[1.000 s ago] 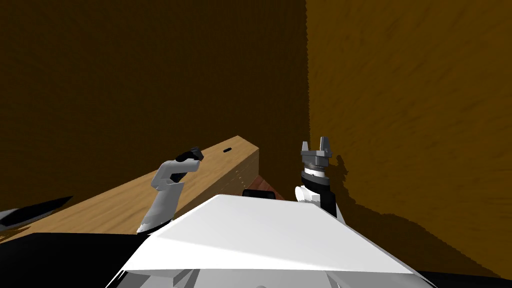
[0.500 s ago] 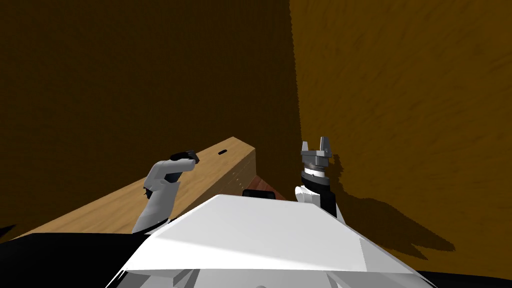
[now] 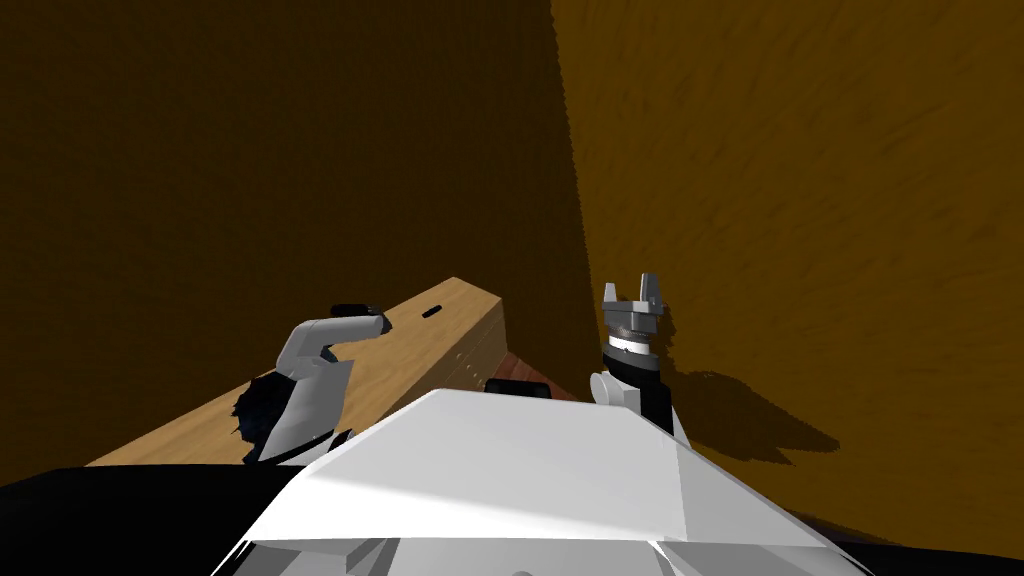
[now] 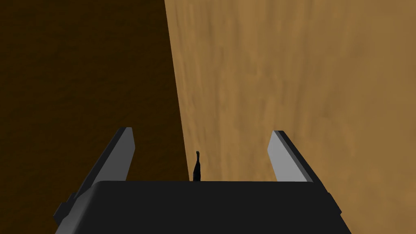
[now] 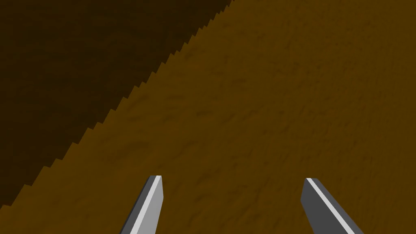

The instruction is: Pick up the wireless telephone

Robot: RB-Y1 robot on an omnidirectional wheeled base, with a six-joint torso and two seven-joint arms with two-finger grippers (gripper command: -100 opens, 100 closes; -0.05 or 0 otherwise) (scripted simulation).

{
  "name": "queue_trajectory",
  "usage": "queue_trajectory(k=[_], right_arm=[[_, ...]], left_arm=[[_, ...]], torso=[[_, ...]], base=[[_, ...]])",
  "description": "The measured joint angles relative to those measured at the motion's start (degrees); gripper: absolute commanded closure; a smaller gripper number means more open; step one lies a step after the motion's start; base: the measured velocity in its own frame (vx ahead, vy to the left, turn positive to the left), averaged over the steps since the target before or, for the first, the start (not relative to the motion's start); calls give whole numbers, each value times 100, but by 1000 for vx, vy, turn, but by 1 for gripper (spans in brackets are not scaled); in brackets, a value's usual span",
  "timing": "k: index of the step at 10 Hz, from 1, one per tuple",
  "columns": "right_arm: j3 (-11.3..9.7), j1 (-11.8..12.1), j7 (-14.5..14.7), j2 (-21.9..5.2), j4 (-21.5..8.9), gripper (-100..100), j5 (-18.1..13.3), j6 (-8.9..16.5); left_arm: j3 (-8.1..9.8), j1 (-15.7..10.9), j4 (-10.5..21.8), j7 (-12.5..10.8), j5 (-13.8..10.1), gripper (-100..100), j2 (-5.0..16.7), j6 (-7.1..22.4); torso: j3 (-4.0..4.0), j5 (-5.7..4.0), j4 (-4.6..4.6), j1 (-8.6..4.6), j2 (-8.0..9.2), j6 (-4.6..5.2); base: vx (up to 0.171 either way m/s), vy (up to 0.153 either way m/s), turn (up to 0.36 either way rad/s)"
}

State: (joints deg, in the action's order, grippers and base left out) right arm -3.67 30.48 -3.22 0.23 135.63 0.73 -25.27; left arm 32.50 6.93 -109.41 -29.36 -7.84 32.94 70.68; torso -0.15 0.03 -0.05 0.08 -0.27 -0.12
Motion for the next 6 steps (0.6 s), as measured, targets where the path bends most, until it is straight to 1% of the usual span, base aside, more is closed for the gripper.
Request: queue_trajectory(k=[1,2,3,5,6], right_arm=[[-1,-1,0,0,0,0,0,0],[0,0,0,0,0,0,0,0],[0,0,0,0,0,0,0,0],[0,0,0,0,0,0,0,0],[0,0,0,0,0,0,0,0]], left_arm=[[123,-1,129,-10,-83,-100,34,127],[186,16,124,-26,-118,-100,31,280],[197,-11,147,-36,-123,-100,48,401],[372,3,229,-56,-242,-100,84,707],[479,-21,311,-68,-313,-100,120,880]], torso=[[-2,0,-1,0,-4,6],[-2,1,-1,1,-3,-2],[1,0,0,-1,2,-3],[0,0,0,-3,0,0],[-3,-1,-1,-3,-6,4]], base=[[38,17,-128],[19,9,57],[28,0,-219],[38,6,-213],[42,14,-143]])
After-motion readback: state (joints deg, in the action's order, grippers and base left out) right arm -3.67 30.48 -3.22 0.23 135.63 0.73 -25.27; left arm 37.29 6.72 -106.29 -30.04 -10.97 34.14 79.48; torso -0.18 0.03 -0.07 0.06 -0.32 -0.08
